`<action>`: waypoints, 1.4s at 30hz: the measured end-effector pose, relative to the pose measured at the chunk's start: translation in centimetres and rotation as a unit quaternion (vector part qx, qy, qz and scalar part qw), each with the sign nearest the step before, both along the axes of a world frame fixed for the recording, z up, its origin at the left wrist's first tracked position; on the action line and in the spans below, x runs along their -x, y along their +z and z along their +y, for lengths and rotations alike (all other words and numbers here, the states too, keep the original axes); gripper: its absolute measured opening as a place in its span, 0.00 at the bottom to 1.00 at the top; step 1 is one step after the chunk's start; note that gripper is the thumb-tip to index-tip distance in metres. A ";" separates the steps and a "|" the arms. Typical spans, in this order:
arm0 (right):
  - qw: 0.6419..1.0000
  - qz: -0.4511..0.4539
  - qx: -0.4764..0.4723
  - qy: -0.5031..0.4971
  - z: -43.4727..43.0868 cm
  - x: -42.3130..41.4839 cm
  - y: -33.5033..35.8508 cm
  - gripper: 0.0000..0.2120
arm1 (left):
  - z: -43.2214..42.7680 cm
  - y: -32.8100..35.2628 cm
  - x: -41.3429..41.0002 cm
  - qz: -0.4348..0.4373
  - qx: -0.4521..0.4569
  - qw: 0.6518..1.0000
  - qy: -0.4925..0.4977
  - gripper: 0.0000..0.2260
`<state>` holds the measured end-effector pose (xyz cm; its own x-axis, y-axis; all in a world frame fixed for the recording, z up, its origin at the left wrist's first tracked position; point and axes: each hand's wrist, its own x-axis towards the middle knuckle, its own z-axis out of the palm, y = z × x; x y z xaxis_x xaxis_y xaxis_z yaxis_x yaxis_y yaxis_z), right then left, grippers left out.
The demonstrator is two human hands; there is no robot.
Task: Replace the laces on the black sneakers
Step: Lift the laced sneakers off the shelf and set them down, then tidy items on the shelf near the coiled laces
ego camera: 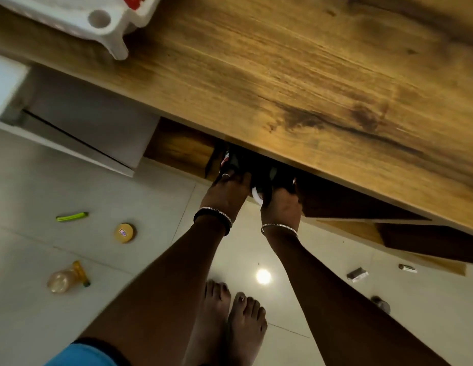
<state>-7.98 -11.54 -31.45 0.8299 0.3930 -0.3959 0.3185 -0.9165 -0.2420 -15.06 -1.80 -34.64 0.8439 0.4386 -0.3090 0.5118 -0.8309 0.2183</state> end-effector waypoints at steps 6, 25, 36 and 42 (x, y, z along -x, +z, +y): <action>0.999 -0.002 -0.030 0.019 0.1 -0.7 -0.4 0.14 | 0.6 -0.2 0.5 -0.092 -0.022 0.995 -0.031 0.22; 0.953 0.197 0.080 0.216 -1.2 16.6 10.9 0.11 | -1.9 13.2 25.5 0.044 0.162 0.869 0.466 0.17; 0.902 0.206 0.102 0.365 9.0 22.3 -0.2 0.12 | 2.4 3.5 36.4 0.057 0.149 0.779 0.606 0.19; 0.857 0.213 0.161 0.440 14.1 24.0 -8.1 0.35 | 5.8 -4.2 39.6 0.087 0.157 0.764 0.619 0.27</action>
